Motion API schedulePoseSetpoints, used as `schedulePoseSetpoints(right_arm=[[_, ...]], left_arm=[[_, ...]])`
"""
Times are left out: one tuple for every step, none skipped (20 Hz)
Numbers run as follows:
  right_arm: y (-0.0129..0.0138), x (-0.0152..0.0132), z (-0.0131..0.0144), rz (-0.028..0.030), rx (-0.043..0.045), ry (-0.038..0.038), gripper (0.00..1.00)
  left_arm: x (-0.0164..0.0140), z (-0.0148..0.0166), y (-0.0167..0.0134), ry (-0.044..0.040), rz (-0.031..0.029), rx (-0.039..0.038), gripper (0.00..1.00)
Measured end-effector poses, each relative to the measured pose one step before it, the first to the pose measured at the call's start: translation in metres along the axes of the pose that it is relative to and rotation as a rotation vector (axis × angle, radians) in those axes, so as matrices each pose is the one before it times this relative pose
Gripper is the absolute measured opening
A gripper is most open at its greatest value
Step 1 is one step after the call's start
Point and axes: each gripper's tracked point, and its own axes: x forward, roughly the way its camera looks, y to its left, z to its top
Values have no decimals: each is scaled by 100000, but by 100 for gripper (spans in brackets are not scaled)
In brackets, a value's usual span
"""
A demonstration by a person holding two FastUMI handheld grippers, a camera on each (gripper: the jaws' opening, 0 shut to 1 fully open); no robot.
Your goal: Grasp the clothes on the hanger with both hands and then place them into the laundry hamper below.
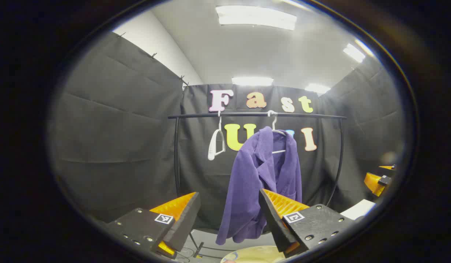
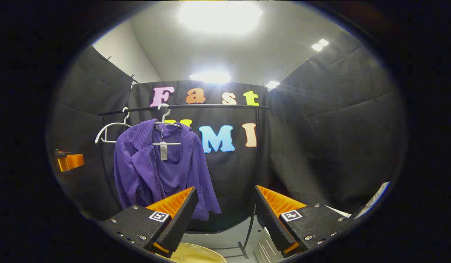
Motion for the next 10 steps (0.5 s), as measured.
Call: schedulePoseSetpoints(right_arm=[[66, 69, -91, 189, 339, 229, 95], [107, 54, 97, 366, 39, -75, 95], [31, 70, -82, 253, -225, -48, 95], [-1, 70, 45, 36, -259, -82, 95], [42, 9, -51, 29, -79, 34, 95], [67, 2, 1, 125, 269, 114, 95], [45, -70, -16, 207, 416, 35, 95], [163, 80, 12, 328, 223, 0, 95], [49, 26, 21, 307, -108, -68, 95], [-3, 128, 78, 126, -359, -88, 95]], left_arm=[[112, 101, 18, -121, 39, 32, 99], [48, -46, 82, -89, 432, 232, 93], [-41, 59, 93, -172, 439, 70, 93], [51, 6, -105, -109, -231, -259, 93], [84, 6, -227, 0, -498, -306, 93], [12, -108, -139, 144, -318, -26, 93], [21, -7, -180, 128, -346, 266, 93], [11, -20, -82, -36, -116, 407, 93], [-34, 211, 55, -428, 235, 329, 93], [52, 150, -51, -439, 14, 86, 93]])
